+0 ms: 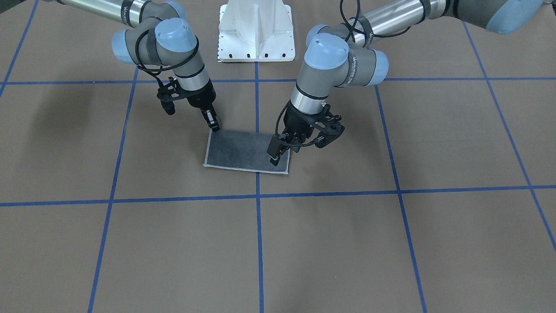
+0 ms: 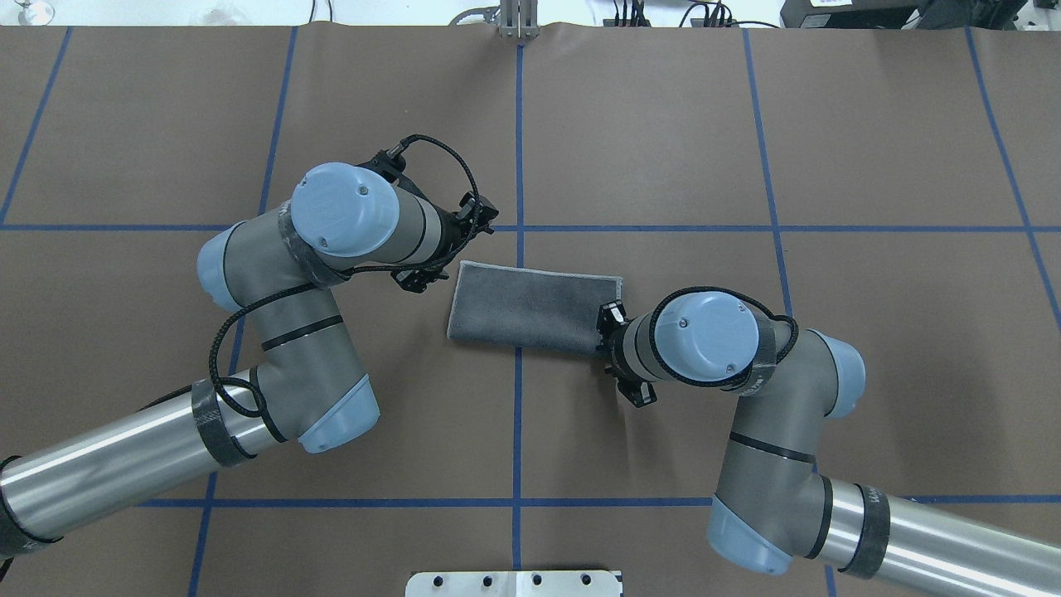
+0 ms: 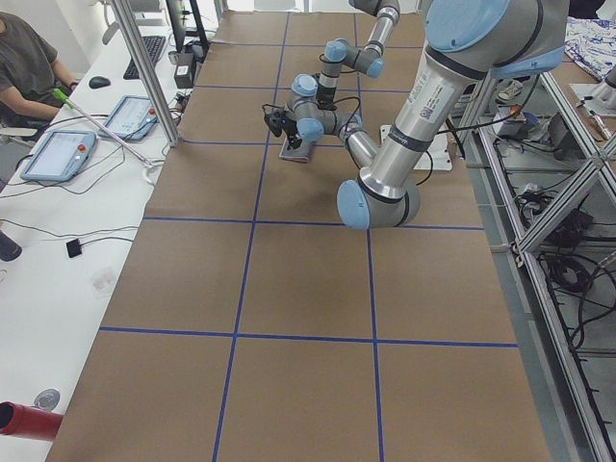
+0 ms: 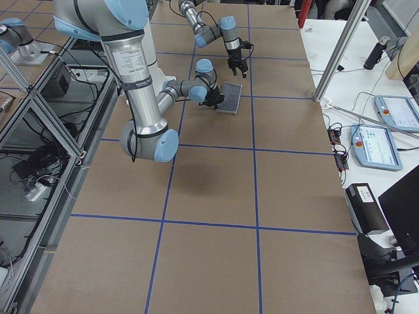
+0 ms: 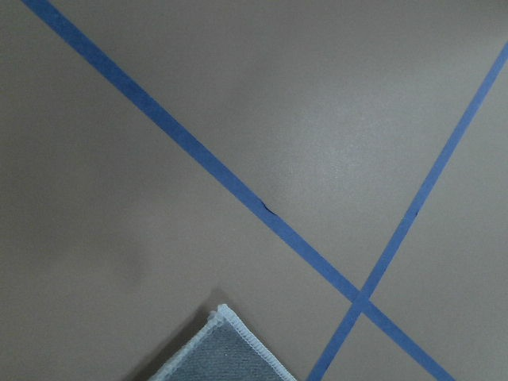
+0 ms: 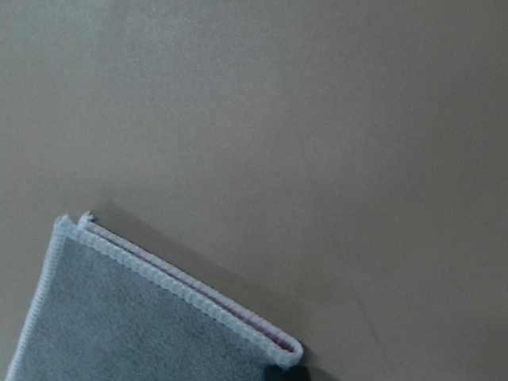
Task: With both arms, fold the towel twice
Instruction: 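Move the right gripper to the folded towel's corner nearest it and grasp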
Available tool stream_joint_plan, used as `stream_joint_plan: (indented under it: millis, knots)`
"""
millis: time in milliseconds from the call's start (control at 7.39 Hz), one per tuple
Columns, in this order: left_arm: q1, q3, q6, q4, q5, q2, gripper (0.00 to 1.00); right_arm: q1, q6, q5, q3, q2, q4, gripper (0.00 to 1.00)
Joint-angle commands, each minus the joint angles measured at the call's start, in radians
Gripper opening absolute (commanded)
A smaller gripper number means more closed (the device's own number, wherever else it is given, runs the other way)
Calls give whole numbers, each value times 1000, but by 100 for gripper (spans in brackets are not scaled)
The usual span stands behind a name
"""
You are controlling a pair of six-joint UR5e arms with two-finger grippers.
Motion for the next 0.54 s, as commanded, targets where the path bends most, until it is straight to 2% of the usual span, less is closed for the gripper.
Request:
stream_joint_plan:
  millis: [0, 406]
  knots:
    - [0, 0, -1, 0, 0, 0, 92, 0, 0, 0, 6, -1, 0, 0]
    - [-1, -2, -2, 0, 0, 0, 92, 1, -2, 0, 27, -4, 0, 0]
